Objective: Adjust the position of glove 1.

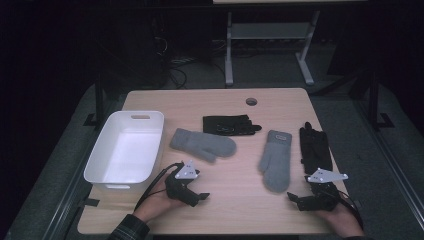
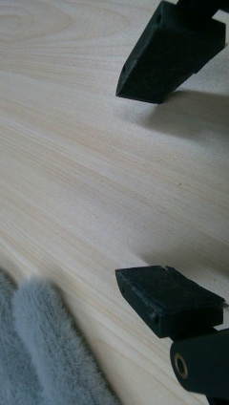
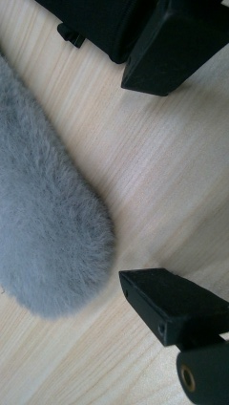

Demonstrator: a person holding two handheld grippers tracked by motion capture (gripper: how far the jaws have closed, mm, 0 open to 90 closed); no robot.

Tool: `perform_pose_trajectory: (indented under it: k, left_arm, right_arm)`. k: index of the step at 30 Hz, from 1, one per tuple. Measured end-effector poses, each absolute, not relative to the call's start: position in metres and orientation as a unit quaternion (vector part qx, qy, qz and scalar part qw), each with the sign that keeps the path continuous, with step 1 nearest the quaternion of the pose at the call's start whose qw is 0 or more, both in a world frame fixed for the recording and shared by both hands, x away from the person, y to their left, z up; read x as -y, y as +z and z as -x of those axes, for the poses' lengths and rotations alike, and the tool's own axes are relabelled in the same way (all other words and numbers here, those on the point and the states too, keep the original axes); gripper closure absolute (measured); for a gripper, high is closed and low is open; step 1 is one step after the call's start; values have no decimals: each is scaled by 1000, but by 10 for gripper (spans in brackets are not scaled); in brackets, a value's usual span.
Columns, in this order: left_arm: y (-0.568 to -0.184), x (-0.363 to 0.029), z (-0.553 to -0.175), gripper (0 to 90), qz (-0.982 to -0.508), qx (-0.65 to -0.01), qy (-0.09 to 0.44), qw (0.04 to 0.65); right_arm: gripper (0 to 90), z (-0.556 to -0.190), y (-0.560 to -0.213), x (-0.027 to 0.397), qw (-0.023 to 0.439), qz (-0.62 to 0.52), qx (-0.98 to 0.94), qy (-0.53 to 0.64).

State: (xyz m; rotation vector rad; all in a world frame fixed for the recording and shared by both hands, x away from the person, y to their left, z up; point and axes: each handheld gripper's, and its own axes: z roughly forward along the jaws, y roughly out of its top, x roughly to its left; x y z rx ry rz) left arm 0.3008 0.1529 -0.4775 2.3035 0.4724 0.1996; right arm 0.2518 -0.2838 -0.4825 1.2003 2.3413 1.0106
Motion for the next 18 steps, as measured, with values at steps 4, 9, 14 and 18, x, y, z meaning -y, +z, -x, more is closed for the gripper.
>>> perform_pose_trajectory:
  k: [4, 9, 14, 18]
  left_arm:
    - [-477, -152, -301, 117, -903, -183, 78, 381]
    - [-477, -152, -301, 117, -903, -184, 78, 380]
    - [-478, -152, -302, 117, -903, -185, 78, 381]
    - [-478, -152, -302, 118, -902, -186, 78, 381]
  right_arm:
    - [89, -252, -482, 283, 159, -420, -822, 351]
    - [155, -251, -475, 280, 148, -421, -829, 338]
    - [361, -249, -463, 280, 150, -410, -824, 361]
    - [693, -255, -453, 278, 135, -405, -822, 376]
